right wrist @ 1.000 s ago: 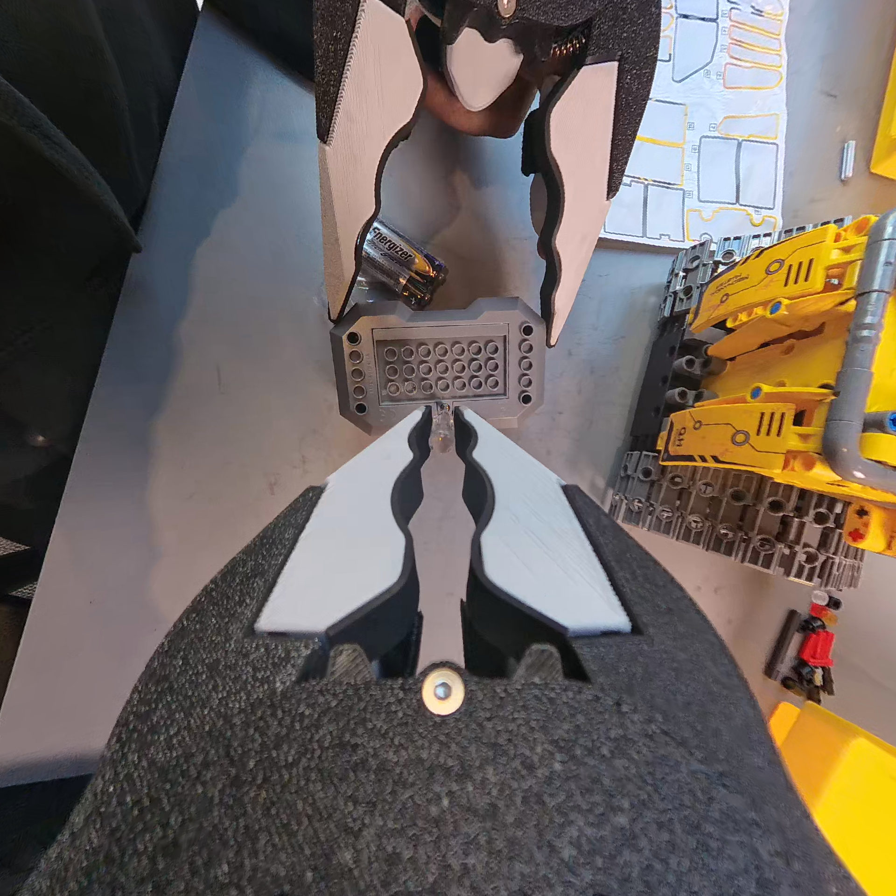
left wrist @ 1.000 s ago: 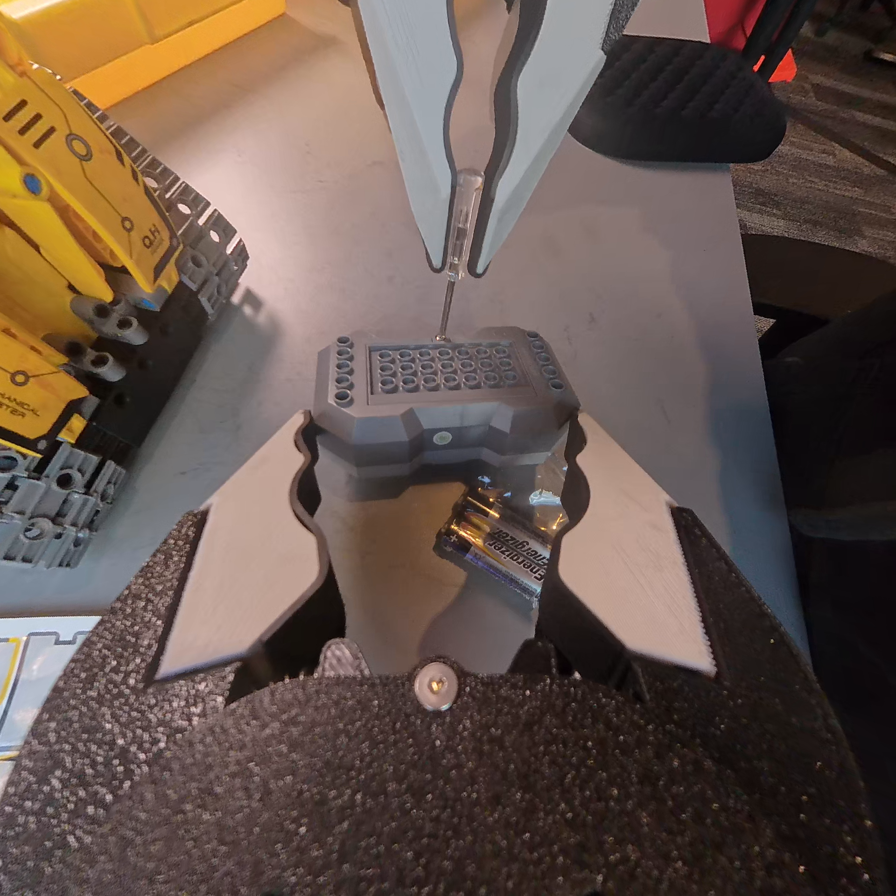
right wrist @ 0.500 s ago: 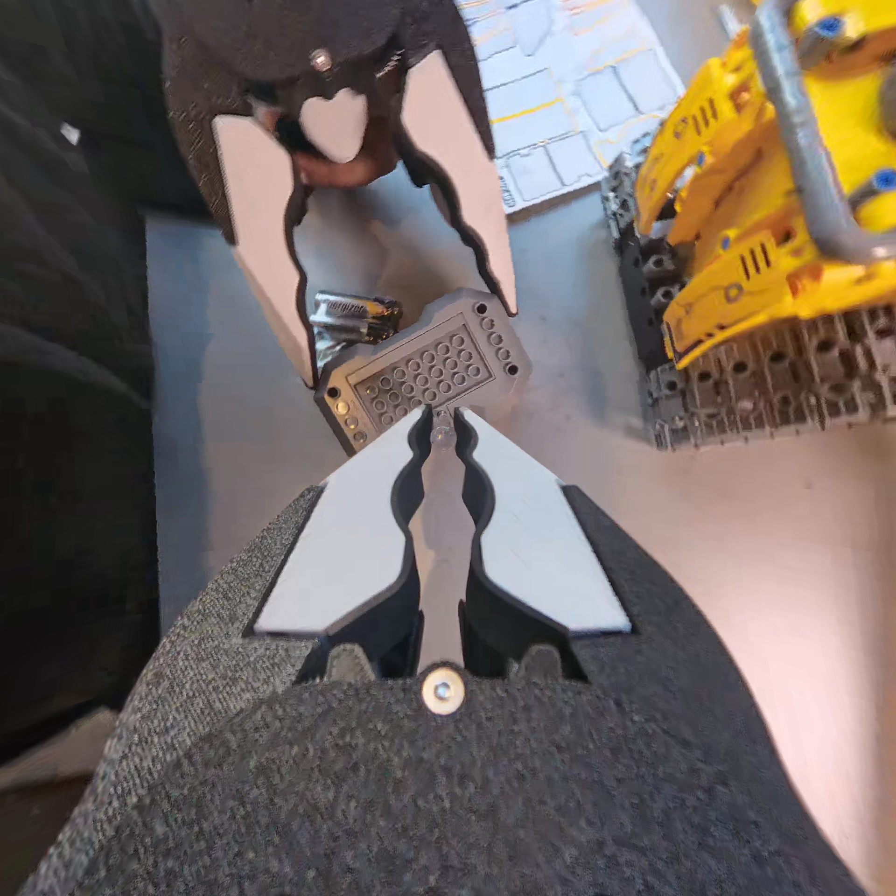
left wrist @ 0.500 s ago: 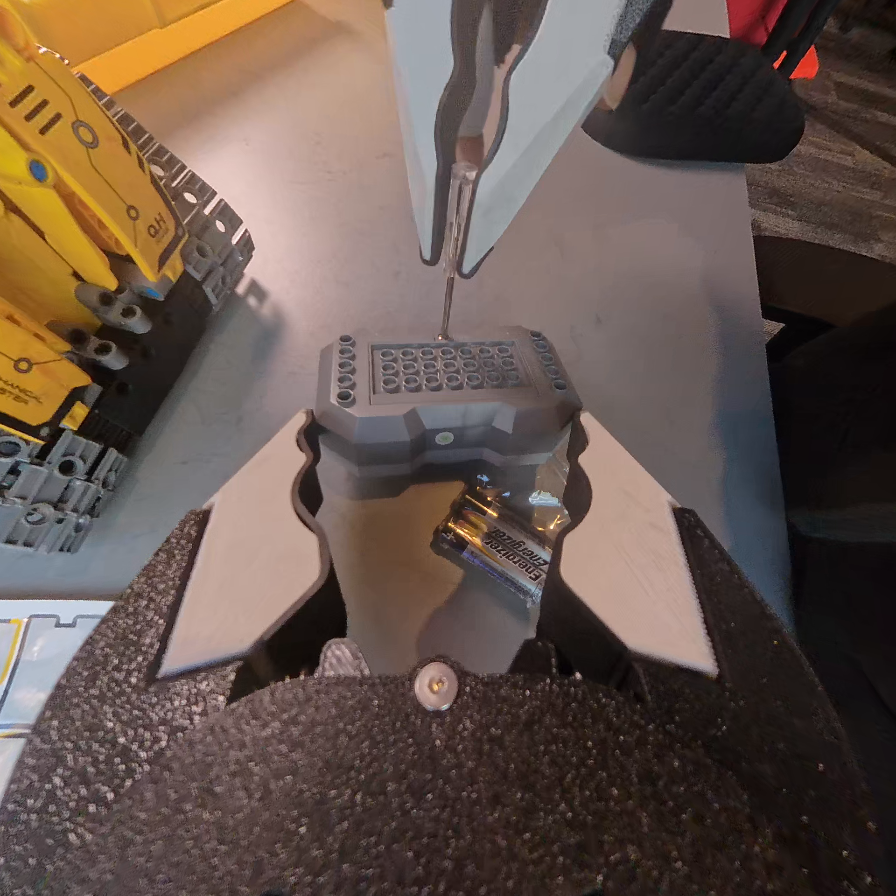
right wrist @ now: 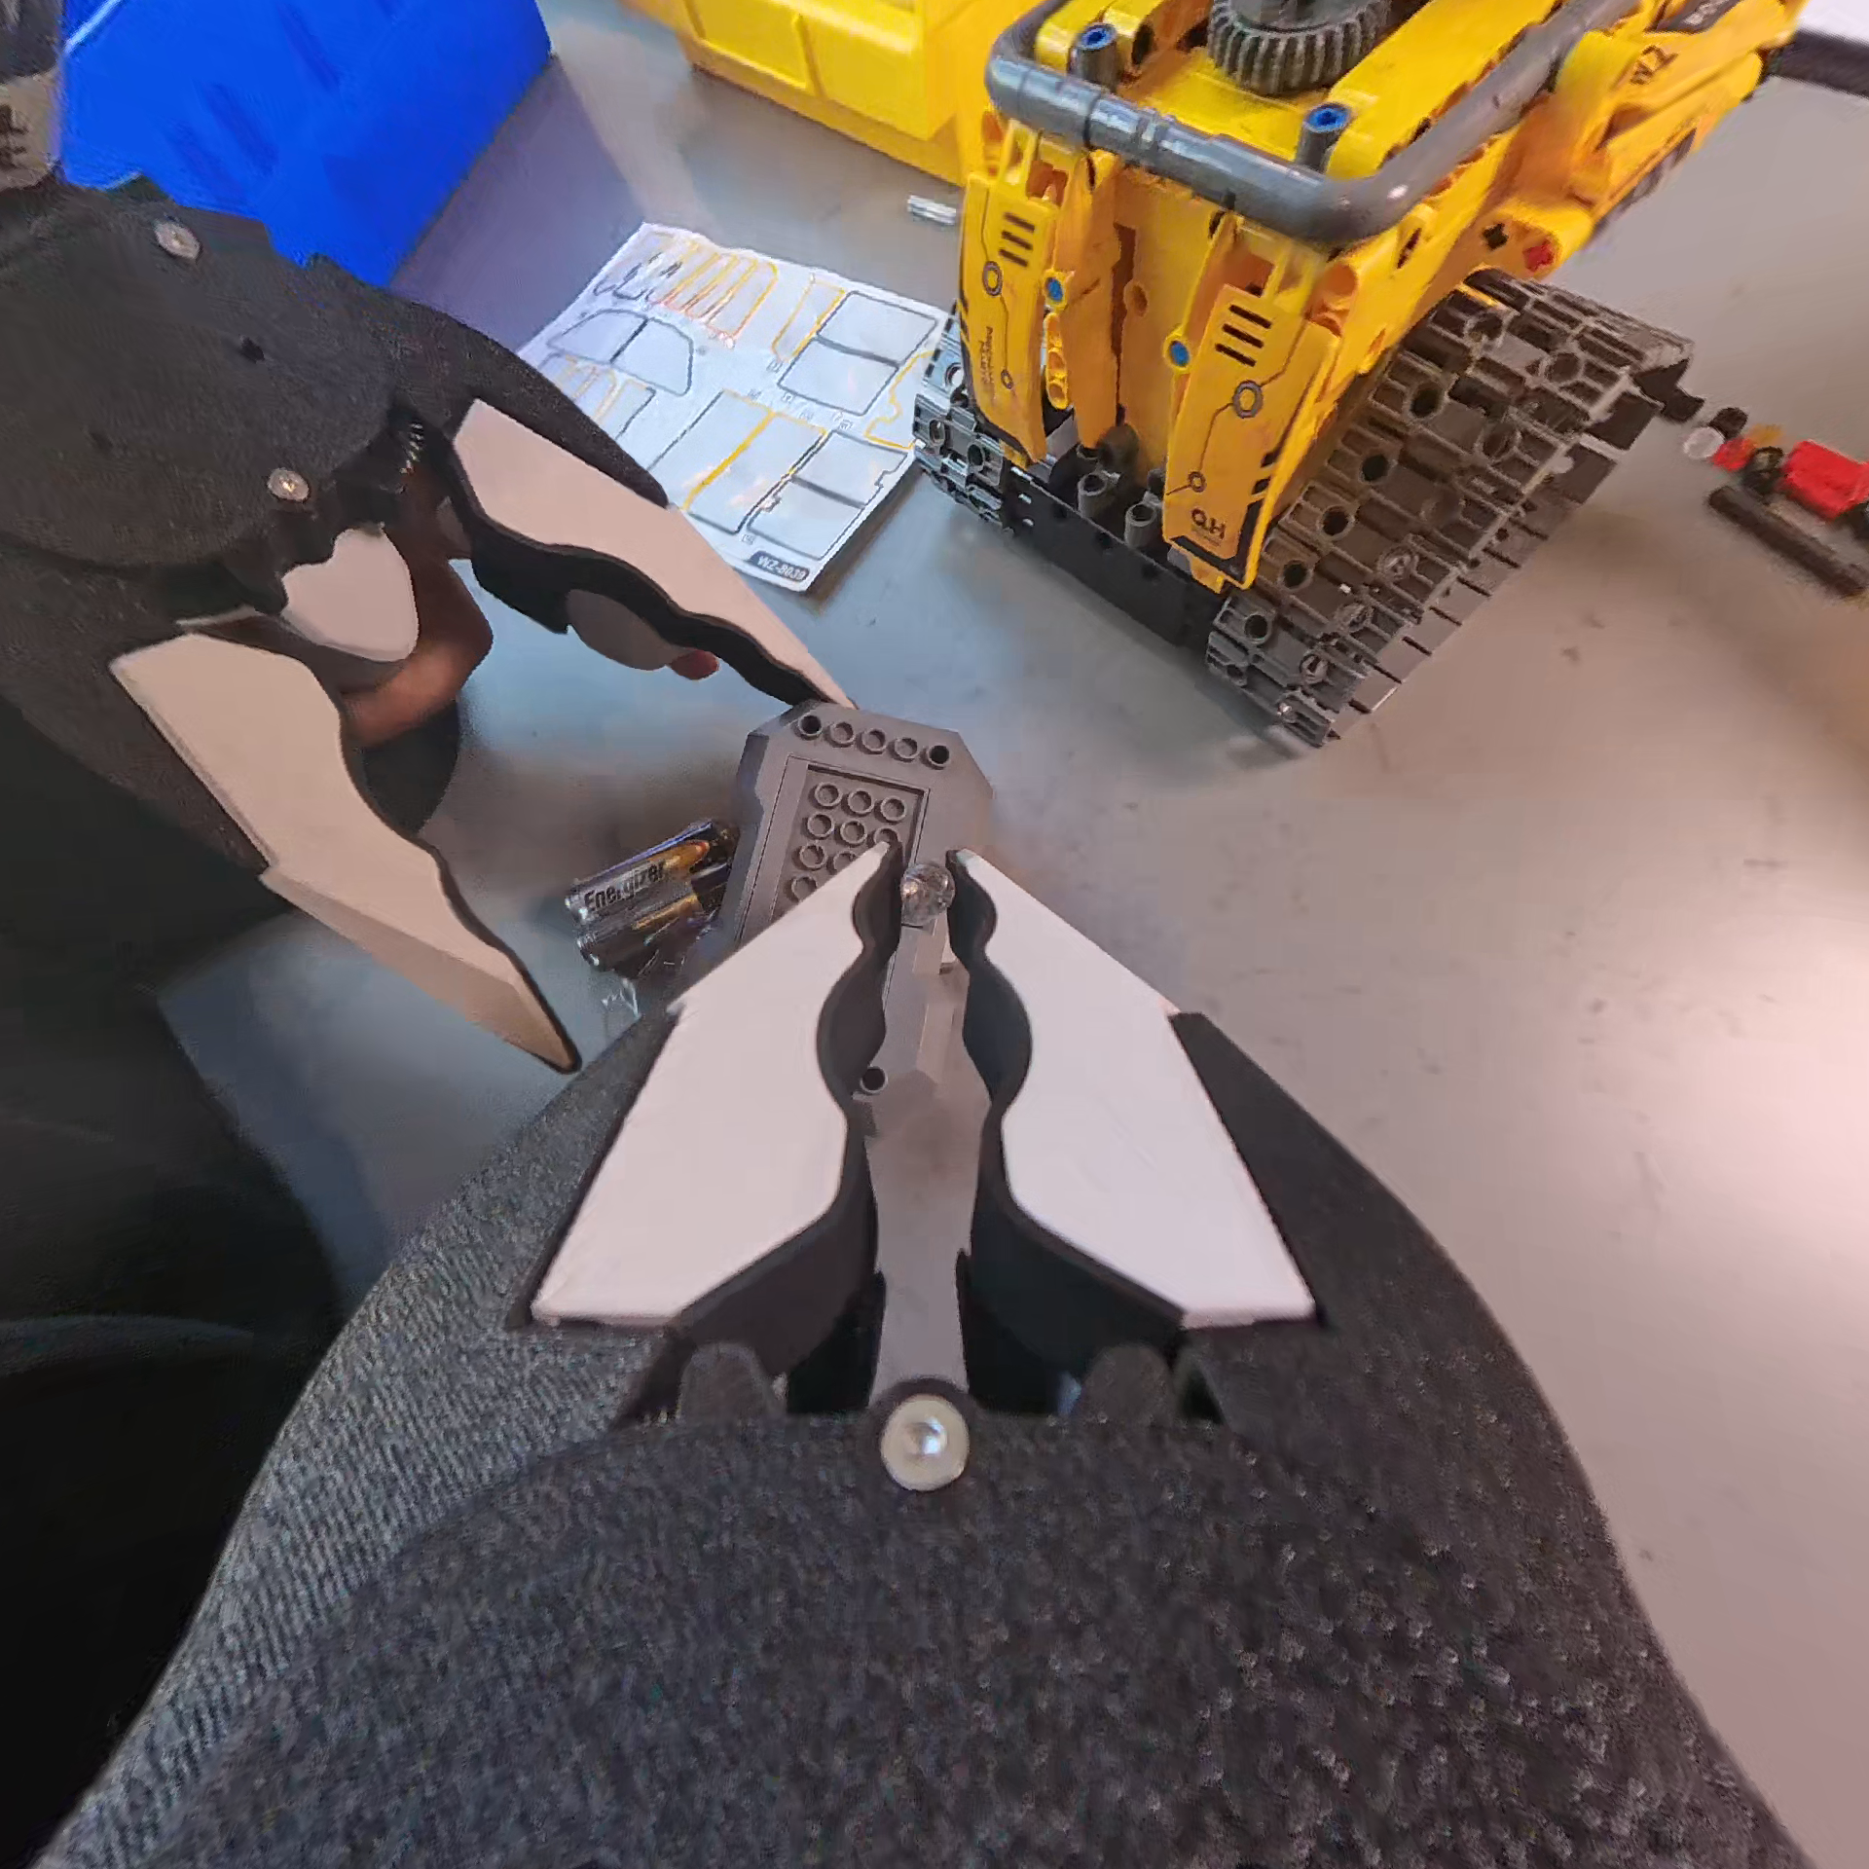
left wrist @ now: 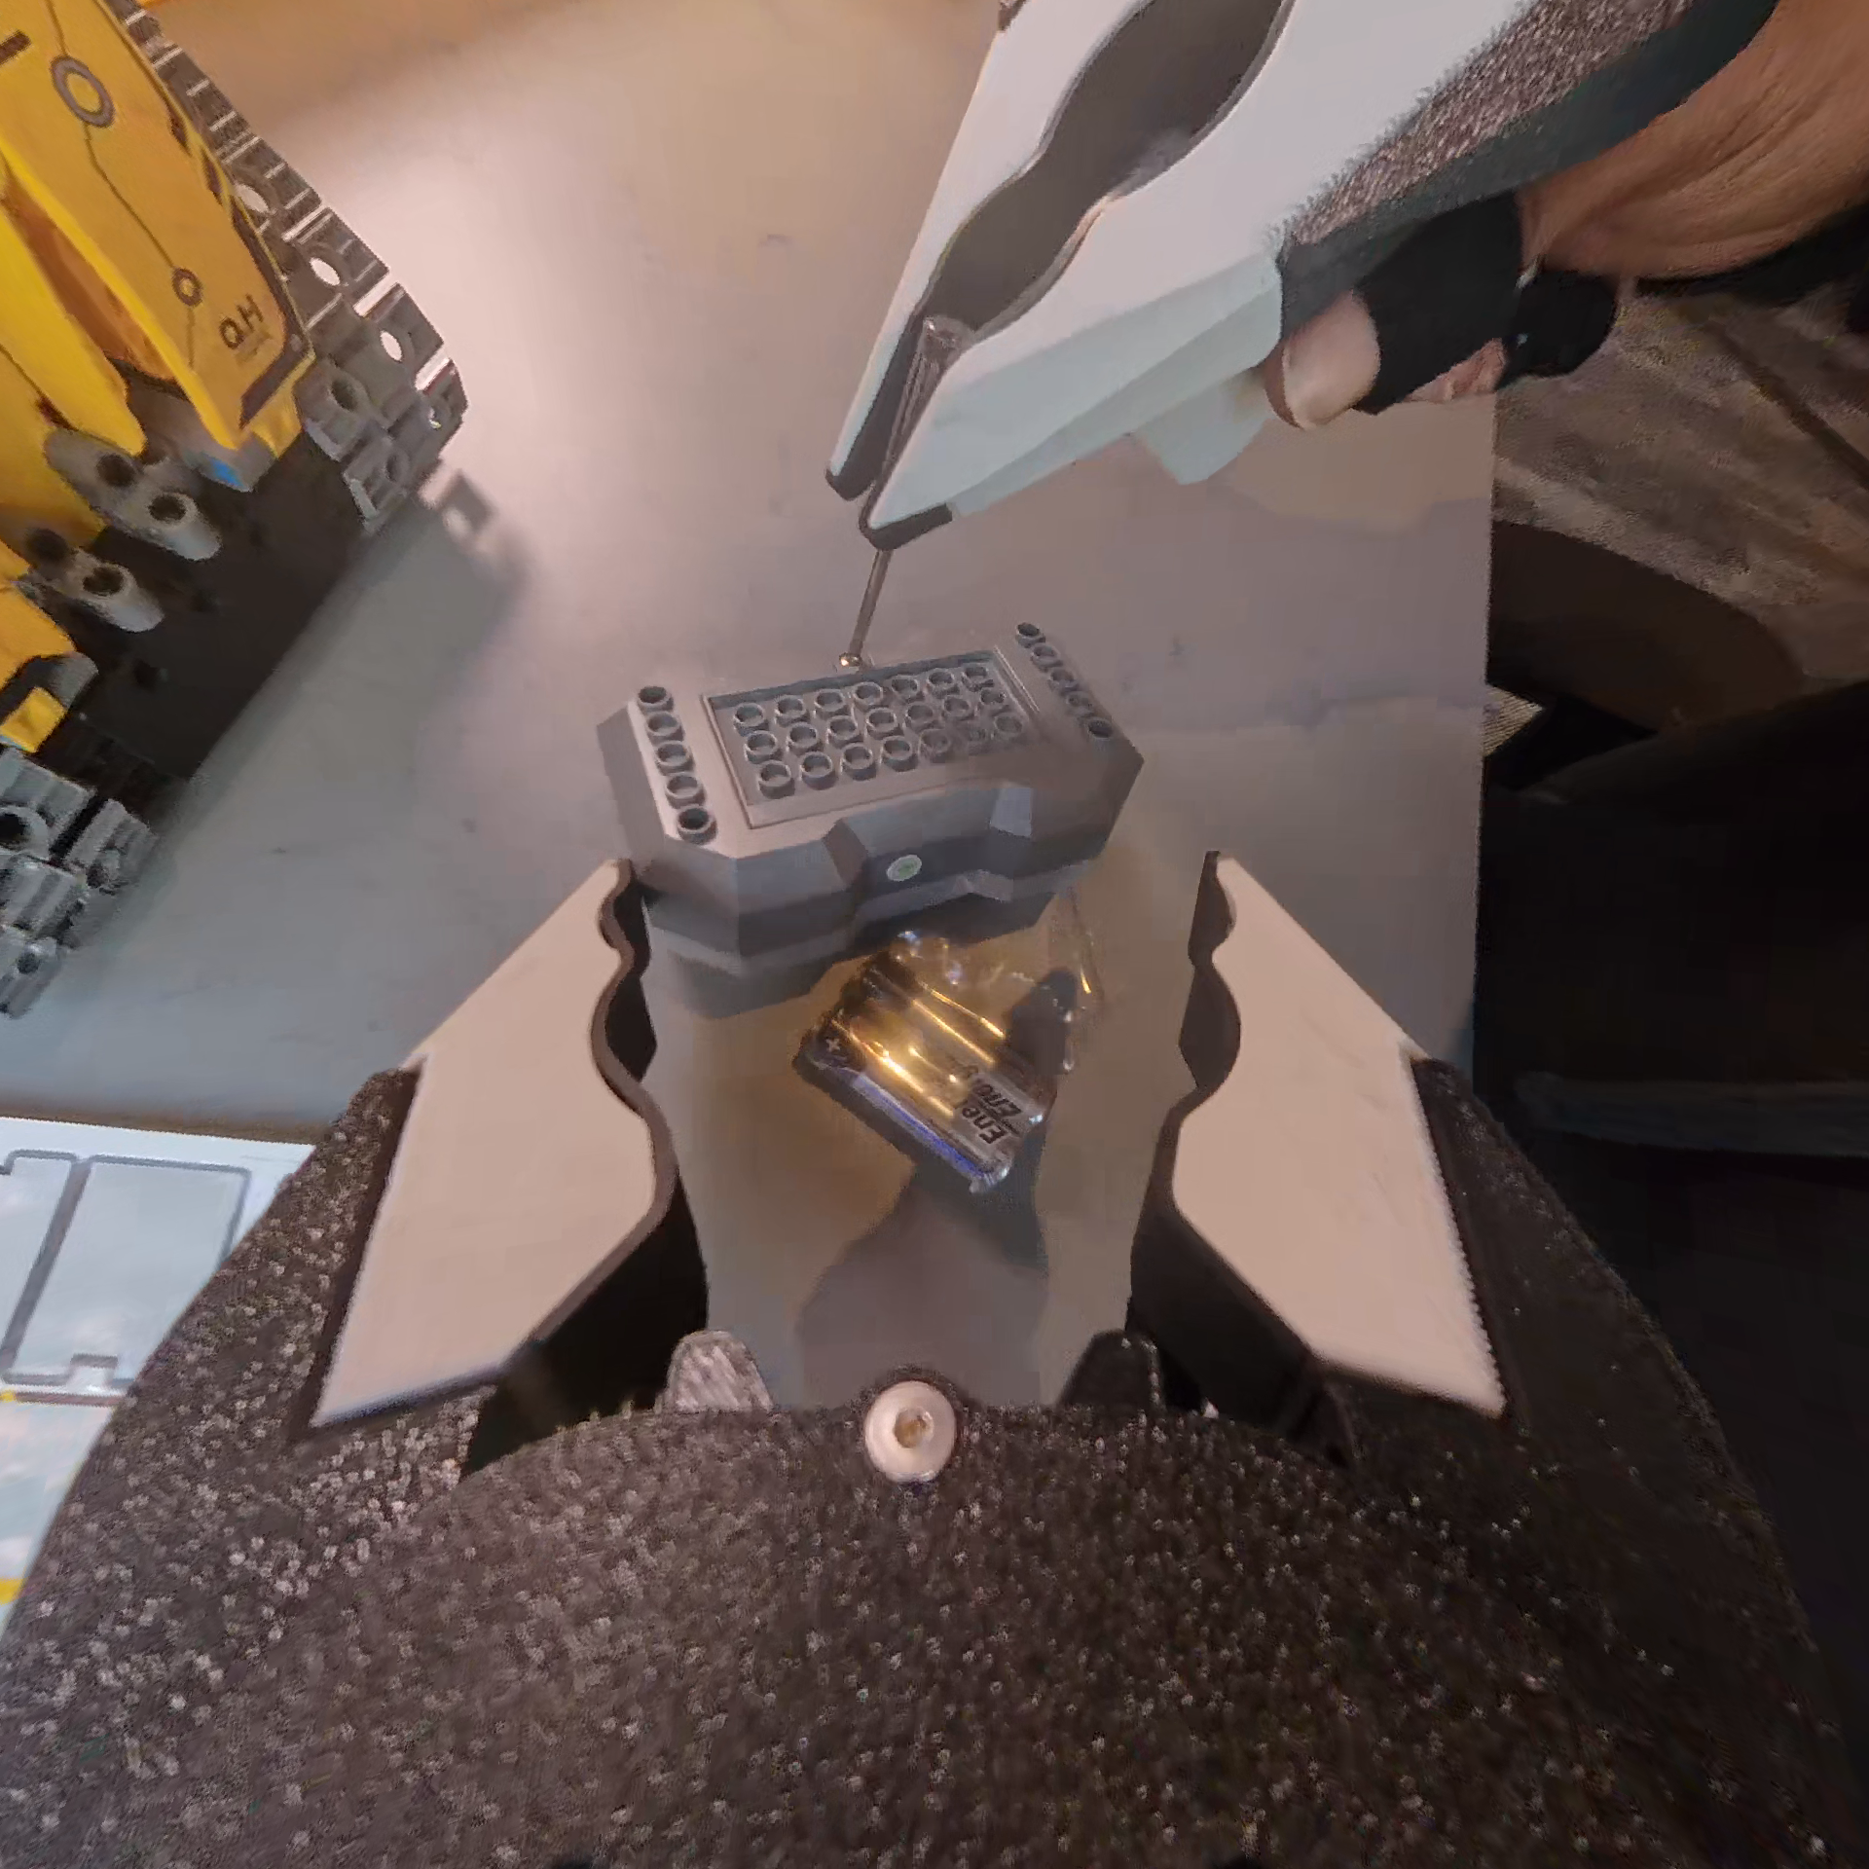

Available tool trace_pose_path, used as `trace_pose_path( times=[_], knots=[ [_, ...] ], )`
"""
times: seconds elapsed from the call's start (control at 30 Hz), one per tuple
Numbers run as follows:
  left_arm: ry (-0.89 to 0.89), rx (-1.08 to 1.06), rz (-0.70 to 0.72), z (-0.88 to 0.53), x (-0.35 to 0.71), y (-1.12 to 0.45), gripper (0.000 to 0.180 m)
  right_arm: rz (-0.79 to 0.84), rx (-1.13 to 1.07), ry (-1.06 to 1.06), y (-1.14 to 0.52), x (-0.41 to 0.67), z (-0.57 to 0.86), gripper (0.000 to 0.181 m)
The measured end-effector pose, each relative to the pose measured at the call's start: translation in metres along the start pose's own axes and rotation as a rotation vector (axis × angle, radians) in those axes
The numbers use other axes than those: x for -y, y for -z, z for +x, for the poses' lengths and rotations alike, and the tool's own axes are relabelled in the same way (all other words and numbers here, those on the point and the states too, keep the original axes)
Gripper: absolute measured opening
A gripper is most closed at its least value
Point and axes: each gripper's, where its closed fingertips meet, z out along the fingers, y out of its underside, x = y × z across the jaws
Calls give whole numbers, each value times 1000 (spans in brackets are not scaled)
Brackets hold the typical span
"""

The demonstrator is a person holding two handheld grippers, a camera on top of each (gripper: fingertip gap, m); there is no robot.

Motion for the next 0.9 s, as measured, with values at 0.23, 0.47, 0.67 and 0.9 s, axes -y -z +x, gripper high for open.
trace_pose_path(
  times=[0.23, 0.47, 0.67, 0.9],
  knots=[
    [109, -163, 65, 33, -5, 12, 95, -108, 51, 133, -4, 5, 0, 7],
    [106, -281, 106, 39, 7, 20, 80, -169, 130, 203, -9, 6, -5, 7],
    [19, -147, -34, 0, 0, -12, 92, -120, 169, 230, -8, 6, -7, 7],
    [-87, -102, -108, 31, -11, -25, 81, -22, 119, 120, -7, 6, -5, 7]
  ],
)
